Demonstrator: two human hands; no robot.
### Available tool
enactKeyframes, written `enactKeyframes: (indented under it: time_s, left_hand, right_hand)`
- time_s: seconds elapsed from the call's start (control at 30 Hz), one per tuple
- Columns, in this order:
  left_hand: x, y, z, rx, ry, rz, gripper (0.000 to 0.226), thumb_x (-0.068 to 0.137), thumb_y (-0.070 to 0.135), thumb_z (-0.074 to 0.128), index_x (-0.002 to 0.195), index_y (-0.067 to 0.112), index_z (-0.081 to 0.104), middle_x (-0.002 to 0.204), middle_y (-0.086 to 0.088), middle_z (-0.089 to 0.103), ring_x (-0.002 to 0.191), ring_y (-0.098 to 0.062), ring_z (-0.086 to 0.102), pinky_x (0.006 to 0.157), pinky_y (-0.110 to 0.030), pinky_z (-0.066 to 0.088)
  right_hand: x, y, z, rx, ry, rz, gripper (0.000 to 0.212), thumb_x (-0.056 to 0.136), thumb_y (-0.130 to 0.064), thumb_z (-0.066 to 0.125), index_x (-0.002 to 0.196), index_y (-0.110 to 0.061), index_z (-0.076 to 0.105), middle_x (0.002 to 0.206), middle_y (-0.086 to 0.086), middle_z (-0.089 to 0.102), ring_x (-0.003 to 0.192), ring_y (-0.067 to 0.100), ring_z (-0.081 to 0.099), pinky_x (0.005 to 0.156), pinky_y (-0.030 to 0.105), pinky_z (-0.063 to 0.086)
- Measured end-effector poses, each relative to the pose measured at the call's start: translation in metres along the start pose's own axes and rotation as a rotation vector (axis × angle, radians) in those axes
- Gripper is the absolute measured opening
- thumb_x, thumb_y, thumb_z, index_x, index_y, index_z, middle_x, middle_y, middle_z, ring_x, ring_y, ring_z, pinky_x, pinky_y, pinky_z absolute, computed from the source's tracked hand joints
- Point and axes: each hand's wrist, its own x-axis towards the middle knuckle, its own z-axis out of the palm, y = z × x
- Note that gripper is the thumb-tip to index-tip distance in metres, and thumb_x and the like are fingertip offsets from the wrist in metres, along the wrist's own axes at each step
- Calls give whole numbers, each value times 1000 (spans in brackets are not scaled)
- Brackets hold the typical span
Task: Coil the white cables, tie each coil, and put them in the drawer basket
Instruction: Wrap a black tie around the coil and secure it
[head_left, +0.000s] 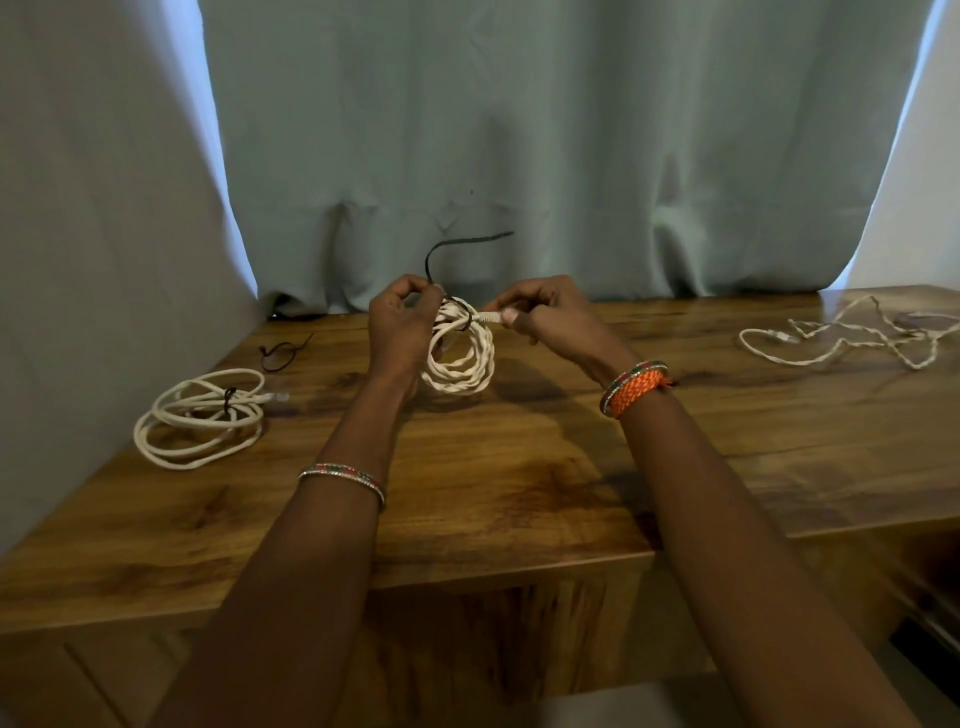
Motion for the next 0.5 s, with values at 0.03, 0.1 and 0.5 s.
enactKeyframes:
  time_s: [0.03, 0.1, 0.5]
  left_hand:
    - [0, -2, 0, 41, -5, 12, 25, 85, 8, 58, 64, 21, 57, 60, 1, 56, 55, -13, 53, 50, -23, 41]
    - [-1, -4, 1, 114, -28, 43, 25, 84, 7, 59, 64, 22, 56, 61, 3, 56, 53, -5, 52, 50, -21, 42]
    - [-9, 2, 14, 67, -106, -107, 28, 90, 7, 45, 64, 16, 48, 43, 4, 46, 31, -6, 39, 37, -19, 29]
  right_hand:
    - [0, 0, 2, -26, -7, 2, 21, 86, -3, 57, 92, -15, 73, 83, -4, 67, 80, 8, 58, 67, 20, 44]
    - [0, 0, 7, -81, -9, -6, 12, 85, -10, 61, 89, -15, 71, 87, 1, 68, 85, 16, 60, 70, 24, 45]
    - [-2, -7, 26, -66, 98, -213, 17, 77, -16, 73, 92, -12, 65, 84, -12, 63, 62, -9, 55, 58, 9, 39]
